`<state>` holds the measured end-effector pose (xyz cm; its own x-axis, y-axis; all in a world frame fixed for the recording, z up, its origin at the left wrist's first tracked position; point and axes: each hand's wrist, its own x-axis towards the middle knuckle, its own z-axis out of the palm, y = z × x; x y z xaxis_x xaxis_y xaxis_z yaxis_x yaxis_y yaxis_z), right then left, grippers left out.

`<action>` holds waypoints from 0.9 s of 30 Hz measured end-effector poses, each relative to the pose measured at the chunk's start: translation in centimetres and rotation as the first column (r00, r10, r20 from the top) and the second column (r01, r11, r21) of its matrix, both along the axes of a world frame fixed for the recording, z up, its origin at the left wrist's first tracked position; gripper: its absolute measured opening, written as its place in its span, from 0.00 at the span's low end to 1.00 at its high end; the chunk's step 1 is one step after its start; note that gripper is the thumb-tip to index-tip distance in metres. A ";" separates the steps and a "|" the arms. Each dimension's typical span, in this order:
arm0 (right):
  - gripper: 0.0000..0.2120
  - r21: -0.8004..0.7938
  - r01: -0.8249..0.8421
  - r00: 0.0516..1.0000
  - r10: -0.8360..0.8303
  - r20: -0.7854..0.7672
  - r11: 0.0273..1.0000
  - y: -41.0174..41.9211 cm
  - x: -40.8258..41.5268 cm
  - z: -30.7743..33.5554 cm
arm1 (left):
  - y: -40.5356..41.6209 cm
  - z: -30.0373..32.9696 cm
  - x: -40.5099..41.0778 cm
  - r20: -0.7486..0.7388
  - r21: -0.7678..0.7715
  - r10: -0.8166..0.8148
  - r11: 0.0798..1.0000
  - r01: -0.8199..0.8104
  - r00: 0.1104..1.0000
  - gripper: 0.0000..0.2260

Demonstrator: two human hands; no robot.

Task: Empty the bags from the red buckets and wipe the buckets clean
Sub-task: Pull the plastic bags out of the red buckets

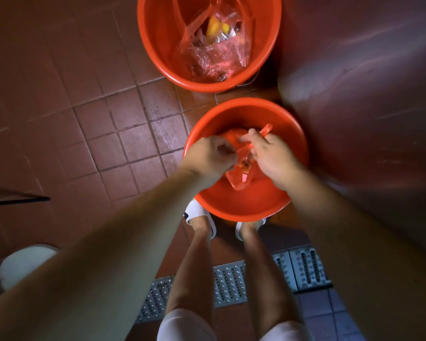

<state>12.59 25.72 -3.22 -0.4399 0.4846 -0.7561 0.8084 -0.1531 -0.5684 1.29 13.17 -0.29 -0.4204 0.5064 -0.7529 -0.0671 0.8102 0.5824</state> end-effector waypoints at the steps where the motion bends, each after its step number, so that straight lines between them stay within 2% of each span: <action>1: 0.18 0.026 0.028 1.000 -0.028 0.001 0.999 0.3 -0.1 -0.1 | 0.3 -0.3 0.5 0.038 0.005 0.055 0.998 -0.055 0.998 0.05; 2: 0.18 0.049 0.057 0.998 -0.057 0.002 0.997 0.5 -0.2 0.0 | 0.7 -0.7 1.0 0.049 0.010 0.077 0.997 -0.078 0.996 0.07; 4: 0.17 0.131 0.048 0.999 -0.048 0.003 0.990 0.9 -0.3 0.1 | 1.4 -1.4 2.0 0.004 0.020 0.020 1.000 -0.020 1.000 0.07; 6: 0.17 0.244 -0.087 0.996 0.086 0.018 0.966 1.3 -0.2 0.4 | 2.1 -1.9 2.5 -0.097 0.038 -0.079 0.996 0.083 0.992 0.06; 8: 0.15 0.320 -0.192 0.980 0.196 0.020 0.928 1.6 -0.2 0.8 | 3.0 -2.3 2.7 -0.164 0.077 -0.110 0.989 0.124 0.980 0.03; 11: 0.14 0.418 -0.300 0.948 0.316 0.032 0.858 2.3 0.0 1.4 | 4.0 -2.8 2.4 -0.174 0.112 -0.161 0.977 0.182 0.972 0.02; 15: 0.13 0.413 -0.384 0.912 0.408 0.033 0.826 2.5 0.4 1.7 | 4.0 -3.4 2.1 -0.211 0.069 -0.223 0.968 0.242 0.952 0.04; 19: 0.14 0.376 -0.361 0.911 0.408 -0.052 0.853 1.3 0.5 1.7 | 3.3 -3.6 2.0 -0.311 0.044 -0.152 0.984 0.173 0.938 0.09; 22: 0.14 0.380 -0.356 0.906 0.415 -0.084 0.854 -0.1 0.4 1.8 | 2.7 -3.8 1.5 -0.373 0.014 -0.194 0.977 0.214 0.907 0.09; 25: 0.13 0.400 -0.374 0.887 0.449 -0.110 0.837 -1.3 0.8 1.7 | 2.4 -4.2 0.9 -0.331 -0.024 -0.312 0.946 0.323 0.891 0.15; 27: 0.13 0.436 -0.383 0.867 0.479 -0.133 0.814 -1.6 1.3 1.6 | 2.2 -4.4 0.9 -0.259 -0.034 -0.365 0.929 0.369 0.894 0.13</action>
